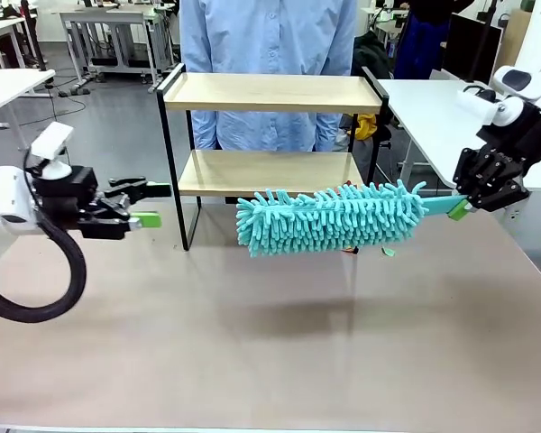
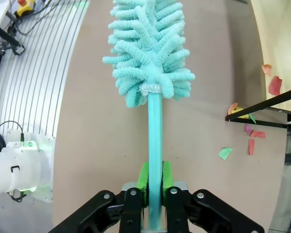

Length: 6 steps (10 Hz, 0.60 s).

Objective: Clean the shelf.
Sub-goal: Hand the Duster back to the human.

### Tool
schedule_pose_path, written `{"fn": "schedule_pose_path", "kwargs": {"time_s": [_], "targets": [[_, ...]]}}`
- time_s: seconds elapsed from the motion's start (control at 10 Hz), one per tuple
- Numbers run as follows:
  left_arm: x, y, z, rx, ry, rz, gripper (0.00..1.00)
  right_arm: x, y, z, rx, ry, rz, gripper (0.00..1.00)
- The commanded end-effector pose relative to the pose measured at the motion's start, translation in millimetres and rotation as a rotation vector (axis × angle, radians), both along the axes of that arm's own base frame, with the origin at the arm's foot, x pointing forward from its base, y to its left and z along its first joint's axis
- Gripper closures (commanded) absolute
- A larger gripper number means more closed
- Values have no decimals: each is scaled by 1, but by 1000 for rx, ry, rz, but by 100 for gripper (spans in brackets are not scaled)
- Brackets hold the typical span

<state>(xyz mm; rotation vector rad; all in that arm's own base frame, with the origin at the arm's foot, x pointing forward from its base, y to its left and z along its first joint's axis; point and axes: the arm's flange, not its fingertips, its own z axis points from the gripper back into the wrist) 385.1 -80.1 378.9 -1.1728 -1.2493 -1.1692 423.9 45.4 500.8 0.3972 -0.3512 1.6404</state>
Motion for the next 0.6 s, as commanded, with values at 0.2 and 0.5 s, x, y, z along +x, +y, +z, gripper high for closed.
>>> {"fn": "schedule_pose_path", "kwargs": {"time_s": [0.2, 0.5], "targets": [[-14, -53, -12, 8, 19, 1, 0, -1, -1, 0, 16, -2, 3, 87], [-10, -84, -22, 17, 52, 5, 0, -1, -1, 0, 16, -2, 3, 87]]}}
